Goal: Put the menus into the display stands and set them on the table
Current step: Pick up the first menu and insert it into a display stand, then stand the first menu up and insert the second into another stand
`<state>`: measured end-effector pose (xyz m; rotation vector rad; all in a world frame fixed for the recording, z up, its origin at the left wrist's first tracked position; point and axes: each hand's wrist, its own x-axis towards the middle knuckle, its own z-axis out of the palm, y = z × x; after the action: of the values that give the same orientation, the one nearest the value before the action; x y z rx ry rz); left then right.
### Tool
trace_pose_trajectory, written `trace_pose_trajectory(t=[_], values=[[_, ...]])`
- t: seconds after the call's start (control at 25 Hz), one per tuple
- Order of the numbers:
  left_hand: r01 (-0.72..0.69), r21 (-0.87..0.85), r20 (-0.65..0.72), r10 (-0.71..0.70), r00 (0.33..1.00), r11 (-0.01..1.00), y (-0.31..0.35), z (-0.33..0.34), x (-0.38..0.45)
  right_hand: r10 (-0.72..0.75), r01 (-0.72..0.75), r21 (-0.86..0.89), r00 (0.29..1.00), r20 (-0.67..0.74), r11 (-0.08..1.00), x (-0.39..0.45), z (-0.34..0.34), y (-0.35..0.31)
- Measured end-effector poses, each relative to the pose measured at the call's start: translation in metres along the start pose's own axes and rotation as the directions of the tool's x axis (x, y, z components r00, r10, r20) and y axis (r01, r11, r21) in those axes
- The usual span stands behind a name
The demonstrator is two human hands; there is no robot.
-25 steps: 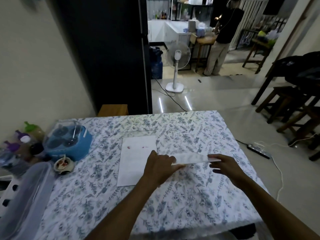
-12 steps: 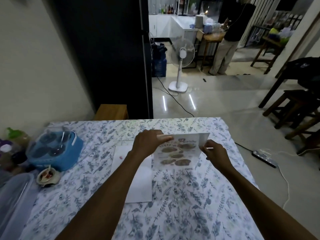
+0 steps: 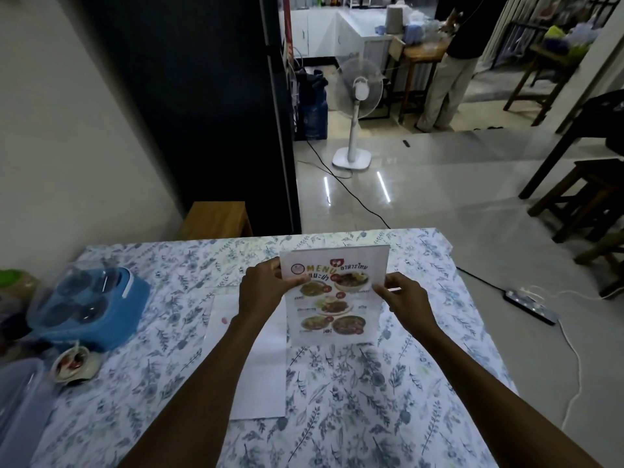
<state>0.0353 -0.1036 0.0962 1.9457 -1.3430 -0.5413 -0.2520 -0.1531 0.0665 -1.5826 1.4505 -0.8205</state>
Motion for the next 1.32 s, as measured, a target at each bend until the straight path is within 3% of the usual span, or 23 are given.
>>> trace_pose_trajectory(t=[0.2, 0.4, 0.64, 1.08, 1.2, 1.32], values=[[-0.005, 0.020, 0.012, 0.005, 1.000, 1.000, -0.002, 0.004, -0.003, 0.016, -0.019, -0.051, 0.999, -0.048, 0.999, -0.005, 0.006, 0.001], [0.032, 0.131, 0.141, -0.051, 0.989, 0.991, -0.019, 0.015, -0.027, 0.027, -0.043, -0.193, 0.996, -0.084, 0.980, -0.012, 0.013, 0.000], [0.024, 0.101, 0.146, -0.039, 0.989, 0.995, -0.062, -0.015, -0.052, 0.177, -0.209, -0.211, 0.971, -0.163, 0.955, -0.054, 0.035, 0.011], [0.149, 0.128, 0.187, -0.171, 0.967, 0.981, -0.210, -0.092, -0.110, 0.195, -0.190, -0.243, 0.981, -0.003, 0.951, -0.135, 0.205, -0.008], [0.232, 0.156, 0.259, -0.266, 0.928, 0.960, -0.243, -0.094, -0.124, 0.200, -0.207, -0.362, 0.978, -0.058, 0.909, -0.151, 0.240, -0.002], [0.268, 0.184, 0.309, -0.314, 0.898, 0.946, -0.258, -0.086, -0.136, 0.318, -0.331, -0.407, 0.943, -0.102, 0.851, -0.166, 0.262, 0.005]])
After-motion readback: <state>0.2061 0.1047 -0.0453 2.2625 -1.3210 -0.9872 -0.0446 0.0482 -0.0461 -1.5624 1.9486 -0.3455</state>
